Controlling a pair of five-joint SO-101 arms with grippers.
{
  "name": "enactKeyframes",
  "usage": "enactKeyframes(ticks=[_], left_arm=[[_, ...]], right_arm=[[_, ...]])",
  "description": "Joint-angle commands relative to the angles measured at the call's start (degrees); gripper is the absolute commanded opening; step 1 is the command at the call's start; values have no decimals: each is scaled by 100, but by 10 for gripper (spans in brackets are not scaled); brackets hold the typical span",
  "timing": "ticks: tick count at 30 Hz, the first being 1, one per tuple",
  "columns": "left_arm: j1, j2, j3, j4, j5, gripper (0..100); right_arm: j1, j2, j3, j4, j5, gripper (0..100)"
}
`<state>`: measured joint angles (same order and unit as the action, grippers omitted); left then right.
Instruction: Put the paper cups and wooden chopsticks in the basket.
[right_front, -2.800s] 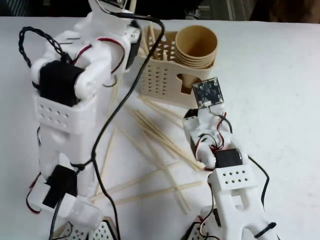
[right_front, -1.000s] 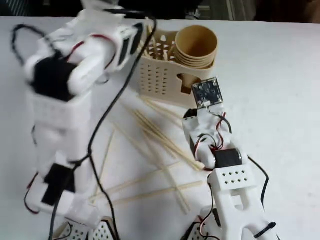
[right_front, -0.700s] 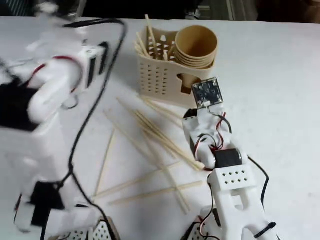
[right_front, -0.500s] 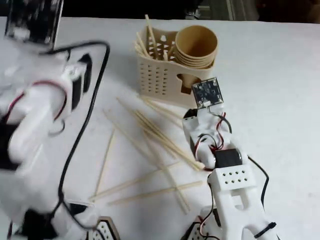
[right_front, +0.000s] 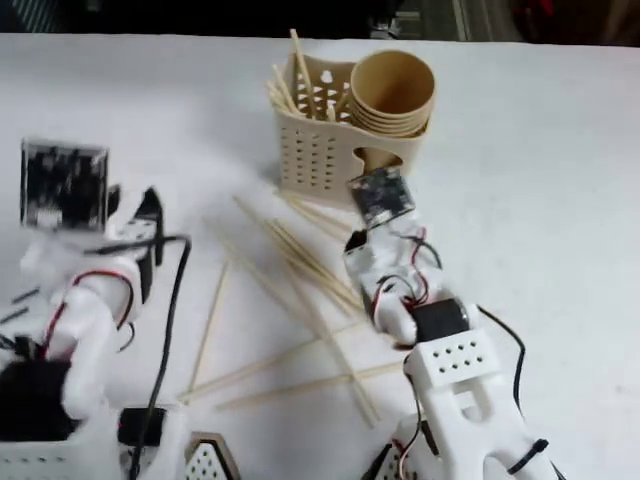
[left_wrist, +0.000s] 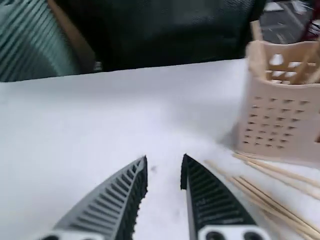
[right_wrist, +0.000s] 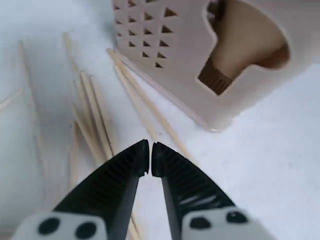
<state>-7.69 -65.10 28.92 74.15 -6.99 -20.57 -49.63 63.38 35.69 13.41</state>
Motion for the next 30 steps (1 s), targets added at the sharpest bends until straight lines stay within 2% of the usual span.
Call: enactKeyframes(ticks=[1,4,9,15,23,30], left_arm=[[-593,-1200,1934,-1090,-79,124],[-866,-1727,2787,-1354,-53,124],[-910,-2352,4026,-1767,-44,124],[-945,-2835,4993,-2066,-35,124],[-954,-3222,5380,-2022,-79,124],[-954,-3389,5495,-2013,-88,125]], right_arm=[[-699,-154,-53,374,360,22],[-1103,-154,-53,567,519,22],[-1692,-145,-62,840,695,23],[-2105,22,-70,927,686,99],[-2308,2334,-1380,1314,686,109],[-2290,4084,-2549,1833,686,241]])
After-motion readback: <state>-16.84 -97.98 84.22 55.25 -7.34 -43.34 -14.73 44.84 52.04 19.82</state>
